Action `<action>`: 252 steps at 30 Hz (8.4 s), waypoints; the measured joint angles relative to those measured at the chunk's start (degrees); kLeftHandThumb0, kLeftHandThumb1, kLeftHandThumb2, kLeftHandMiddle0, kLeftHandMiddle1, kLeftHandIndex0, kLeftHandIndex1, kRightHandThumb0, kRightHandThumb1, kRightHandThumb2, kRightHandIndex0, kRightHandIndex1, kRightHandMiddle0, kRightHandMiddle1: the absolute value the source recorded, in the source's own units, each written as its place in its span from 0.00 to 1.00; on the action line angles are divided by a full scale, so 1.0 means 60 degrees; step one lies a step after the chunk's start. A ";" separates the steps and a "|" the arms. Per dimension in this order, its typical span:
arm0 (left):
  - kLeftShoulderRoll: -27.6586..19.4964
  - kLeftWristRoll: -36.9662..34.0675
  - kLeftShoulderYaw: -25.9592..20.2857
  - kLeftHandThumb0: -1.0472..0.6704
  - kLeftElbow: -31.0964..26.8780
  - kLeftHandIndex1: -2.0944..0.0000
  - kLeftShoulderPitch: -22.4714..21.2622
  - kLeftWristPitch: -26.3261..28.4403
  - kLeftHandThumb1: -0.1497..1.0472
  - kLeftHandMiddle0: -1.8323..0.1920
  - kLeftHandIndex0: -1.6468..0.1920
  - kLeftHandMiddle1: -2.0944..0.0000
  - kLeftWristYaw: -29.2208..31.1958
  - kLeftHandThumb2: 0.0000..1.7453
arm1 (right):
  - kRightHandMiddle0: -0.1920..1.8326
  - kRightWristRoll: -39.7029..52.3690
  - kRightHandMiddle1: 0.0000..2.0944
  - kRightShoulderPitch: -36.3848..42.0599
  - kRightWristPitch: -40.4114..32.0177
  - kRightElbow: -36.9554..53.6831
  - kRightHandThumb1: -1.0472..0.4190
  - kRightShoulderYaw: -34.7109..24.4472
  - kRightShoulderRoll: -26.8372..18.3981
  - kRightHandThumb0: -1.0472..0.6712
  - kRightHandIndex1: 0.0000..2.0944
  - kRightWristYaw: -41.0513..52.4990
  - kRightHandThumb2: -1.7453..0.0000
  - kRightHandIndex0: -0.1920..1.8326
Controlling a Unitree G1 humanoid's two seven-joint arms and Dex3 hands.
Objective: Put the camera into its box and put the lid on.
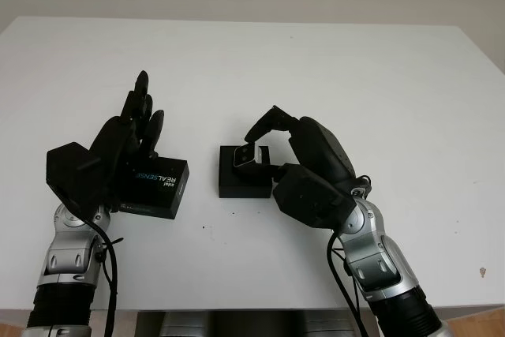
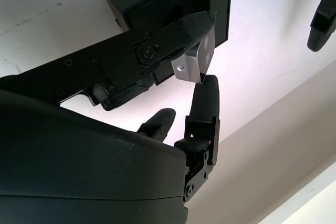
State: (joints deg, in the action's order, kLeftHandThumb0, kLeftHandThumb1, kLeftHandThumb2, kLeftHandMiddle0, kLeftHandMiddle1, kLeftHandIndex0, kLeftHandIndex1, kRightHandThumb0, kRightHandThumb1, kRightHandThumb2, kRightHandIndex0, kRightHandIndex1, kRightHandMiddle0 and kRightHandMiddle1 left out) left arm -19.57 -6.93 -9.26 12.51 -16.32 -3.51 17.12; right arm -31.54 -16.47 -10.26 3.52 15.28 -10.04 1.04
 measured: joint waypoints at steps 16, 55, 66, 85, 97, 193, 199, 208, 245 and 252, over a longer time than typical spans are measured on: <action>-0.0023 -0.0010 -0.0006 0.12 0.0002 1.00 0.0006 -0.0045 1.00 1.00 1.00 1.00 0.0086 0.34 | 0.27 0.0954 0.71 0.0043 0.0210 -0.0186 0.07 -0.0206 0.0181 0.42 0.26 -0.0002 0.97 0.21; -0.0110 -0.0092 -0.0061 0.12 0.0115 1.00 -0.0001 -0.0151 1.00 1.00 1.00 1.00 0.0224 0.33 | 0.26 0.1860 0.76 0.0092 -0.0912 -0.0290 0.05 -0.0493 0.0627 0.38 0.26 0.0331 0.97 0.21; -0.0112 -0.0002 -0.0086 0.12 0.0102 1.00 0.0000 -0.0077 1.00 1.00 1.00 1.00 0.0117 0.32 | 0.26 0.2049 0.75 0.0063 -0.1456 -0.0171 0.04 -0.0476 0.0641 0.39 0.23 0.0771 0.97 0.21; -0.0114 0.0047 -0.0140 0.12 0.0078 1.00 0.0000 -0.0050 1.00 1.00 1.00 1.00 0.0001 0.32 | 0.26 0.2208 0.77 -0.0370 -0.1672 -0.0338 0.05 -0.0364 0.0266 0.39 0.21 0.1912 0.97 0.22; -0.0114 0.0088 -0.0141 0.11 0.0009 1.00 0.0001 -0.0050 1.00 1.00 1.00 1.00 -0.0129 0.32 | 0.26 0.2373 0.78 -0.0519 -0.1041 -0.1020 0.05 -0.0189 0.0183 0.38 0.24 0.2148 0.97 0.20; -0.0028 0.0212 -0.0136 0.11 -0.0069 1.00 0.0005 -0.0035 1.00 1.00 1.00 1.00 -0.0271 0.31 | 0.21 -0.5917 0.57 -0.3802 0.2047 0.0188 0.09 0.2434 -0.1990 0.05 0.03 0.4533 0.97 0.26; -0.0027 0.0200 -0.0136 0.10 -0.0074 1.00 0.0006 0.0039 1.00 1.00 1.00 1.00 -0.0265 0.31 | 0.22 -0.6161 0.58 -0.3802 0.2057 0.0010 0.09 0.2504 -0.1979 0.08 0.03 0.4301 0.97 0.27; -0.0028 0.0206 -0.0135 0.10 -0.0074 1.00 0.0005 0.0036 1.00 1.00 1.00 1.00 -0.0271 0.31 | 0.25 -0.6372 0.60 -0.3815 0.2107 -0.0637 0.07 0.2611 -0.1964 0.13 0.04 0.3646 0.97 0.29; 0.0021 0.0053 -0.0134 0.10 -0.0092 1.00 0.0003 0.0063 1.00 1.00 1.00 1.00 -0.0178 0.30 | 0.30 -0.6828 0.54 -0.4063 0.2270 -0.0521 0.04 0.2987 -0.2099 0.16 0.05 0.4283 0.97 0.37; 0.0020 0.0124 -0.0133 0.10 -0.0092 1.00 0.0003 -0.0016 1.00 1.00 1.00 1.00 -0.0229 0.31 | 0.34 -0.7119 0.54 -0.3978 0.2264 -0.0475 0.08 0.3030 -0.2089 0.27 0.07 0.4107 0.97 0.43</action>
State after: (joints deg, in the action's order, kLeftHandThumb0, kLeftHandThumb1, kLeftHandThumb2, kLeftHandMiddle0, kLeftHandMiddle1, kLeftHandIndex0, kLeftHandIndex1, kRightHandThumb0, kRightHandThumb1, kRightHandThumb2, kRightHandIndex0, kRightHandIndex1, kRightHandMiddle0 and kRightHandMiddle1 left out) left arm -19.44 -6.18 -10.06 11.96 -16.31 -3.60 15.74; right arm -74.25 -40.34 3.33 0.67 33.46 -22.57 25.68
